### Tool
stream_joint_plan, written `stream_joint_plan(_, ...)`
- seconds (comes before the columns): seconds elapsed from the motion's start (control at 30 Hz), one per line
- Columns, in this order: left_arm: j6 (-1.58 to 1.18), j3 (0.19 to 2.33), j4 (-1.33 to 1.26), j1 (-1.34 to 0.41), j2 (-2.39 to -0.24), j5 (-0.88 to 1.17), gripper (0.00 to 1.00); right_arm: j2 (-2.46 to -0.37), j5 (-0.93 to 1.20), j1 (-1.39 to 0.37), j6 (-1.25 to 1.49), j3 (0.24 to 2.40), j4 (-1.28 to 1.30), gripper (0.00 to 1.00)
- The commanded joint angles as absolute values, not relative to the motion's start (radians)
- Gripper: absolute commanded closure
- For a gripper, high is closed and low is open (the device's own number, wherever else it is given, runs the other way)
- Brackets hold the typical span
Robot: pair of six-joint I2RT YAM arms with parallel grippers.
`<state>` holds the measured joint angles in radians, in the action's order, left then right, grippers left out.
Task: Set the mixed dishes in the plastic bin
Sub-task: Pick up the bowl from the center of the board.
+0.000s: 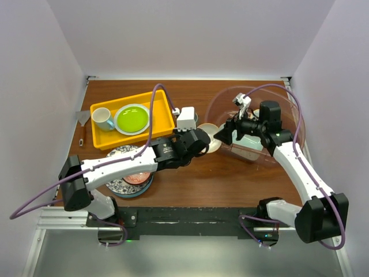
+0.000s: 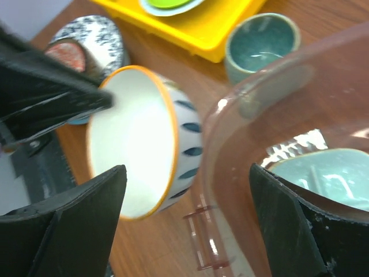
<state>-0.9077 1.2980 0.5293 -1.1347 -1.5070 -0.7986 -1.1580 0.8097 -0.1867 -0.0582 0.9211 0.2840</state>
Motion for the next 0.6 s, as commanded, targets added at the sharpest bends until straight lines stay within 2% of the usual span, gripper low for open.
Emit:
stream_joint_plan(0.0,-0.963,1.402,0.525,-1.166,-1.514,-0.917,1.0,-1.132,0.621,-0.216,-0.02,0.914,0.207,0.18)
stream_joint_plan(0.03,-0.969,1.414,0.537,-1.176,-1.522,-0.928,1.0,-1.131,0.614,-0.219,-0.017,0.916,0.206,0.22)
stream_joint_plan(0.07,-0.973,1.428,0.56,-1.183,-1.532,-0.939,1.0,-1.128,0.608,-0.225,-0.017,0.917,0.204,0.31)
stream_joint_plan(0.13,-0.977,1.472,0.601,-1.201,-1.563,-0.974,1.0,-1.126,0.6,-0.233,-0.015,0.922,0.202,0.4)
stream_joint_plan(0.17,-0.98,1.505,0.612,-1.207,-1.584,-1.001,1.0,-1.124,0.595,-0.241,-0.015,0.925,0.204,0.51)
stream_joint_plan(0.27,-0.985,1.574,0.672,-1.236,-1.629,-1.06,1.0,-1.117,0.571,-0.248,-0.02,0.934,0.207,0.7)
stream_joint_plan(0.3,-0.991,1.592,0.689,-1.249,-1.641,-1.075,1.0,-1.114,0.554,-0.25,-0.024,0.937,0.209,0.86)
stream_joint_plan(0.37,-0.996,1.636,0.735,-1.258,-1.667,-1.112,1.0,-1.108,0.545,-0.25,-0.026,0.945,0.216,0.98)
stream_joint_plan(0.53,-0.91,1.634,0.689,-1.272,-1.649,-1.098,0.98,-1.075,0.557,-0.249,-0.031,0.954,0.221,1.0)
stream_joint_plan(0.57,-0.869,1.605,0.66,-1.272,-1.619,-1.059,0.79,-1.071,0.571,-0.244,-0.031,0.953,0.224,1.0)
